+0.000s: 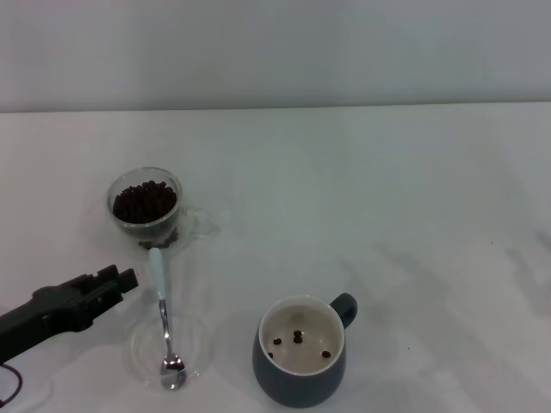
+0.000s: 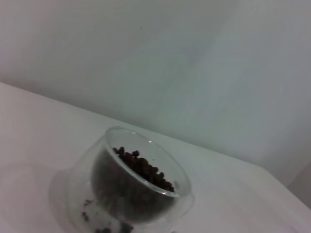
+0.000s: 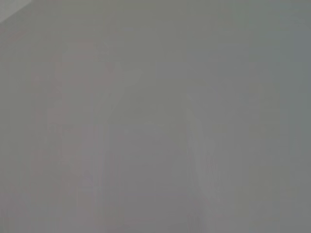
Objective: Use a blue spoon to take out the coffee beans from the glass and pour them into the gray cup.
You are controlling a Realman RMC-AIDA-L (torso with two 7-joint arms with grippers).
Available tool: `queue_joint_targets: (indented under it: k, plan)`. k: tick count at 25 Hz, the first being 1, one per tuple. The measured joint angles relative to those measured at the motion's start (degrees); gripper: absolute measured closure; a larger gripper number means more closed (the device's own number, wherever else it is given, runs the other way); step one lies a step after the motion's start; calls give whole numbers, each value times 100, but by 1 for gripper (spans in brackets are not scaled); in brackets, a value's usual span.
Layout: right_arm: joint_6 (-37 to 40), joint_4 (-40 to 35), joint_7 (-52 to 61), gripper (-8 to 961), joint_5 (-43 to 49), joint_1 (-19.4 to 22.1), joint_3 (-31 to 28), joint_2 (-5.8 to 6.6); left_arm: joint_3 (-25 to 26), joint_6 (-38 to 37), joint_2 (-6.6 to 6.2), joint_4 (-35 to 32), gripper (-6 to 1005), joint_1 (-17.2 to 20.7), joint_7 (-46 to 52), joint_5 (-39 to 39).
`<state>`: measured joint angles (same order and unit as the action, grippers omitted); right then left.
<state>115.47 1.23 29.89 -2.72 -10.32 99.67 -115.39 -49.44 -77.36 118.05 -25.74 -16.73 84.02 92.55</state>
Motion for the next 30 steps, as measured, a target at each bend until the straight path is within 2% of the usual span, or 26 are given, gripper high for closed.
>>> queue_joint_targets:
  k: [7, 14, 15, 19, 30]
  plan:
    - [-41, -53, 0, 372, 0, -2, 20, -1, 283, 40, -13, -75, 546, 155, -221, 0]
    - [-60, -106, -33, 373, 0, -13, 170, -1, 897, 21, 8, -141, 466, 325, -947, -2]
    - [-60, -125, -41, 373, 0, -14, 212, 0, 1254, 3, 28, -144, 454, 386, -1363, -26]
    - [-67, -201, -88, 373, 14, -19, 375, 0, 1616, -14, 58, -133, 456, 412, -1799, -135]
    - [-351, -569, -366, 375, 343, -64, 814, -4, 1687, 75, 75, 176, 465, 247, -3157, -1381]
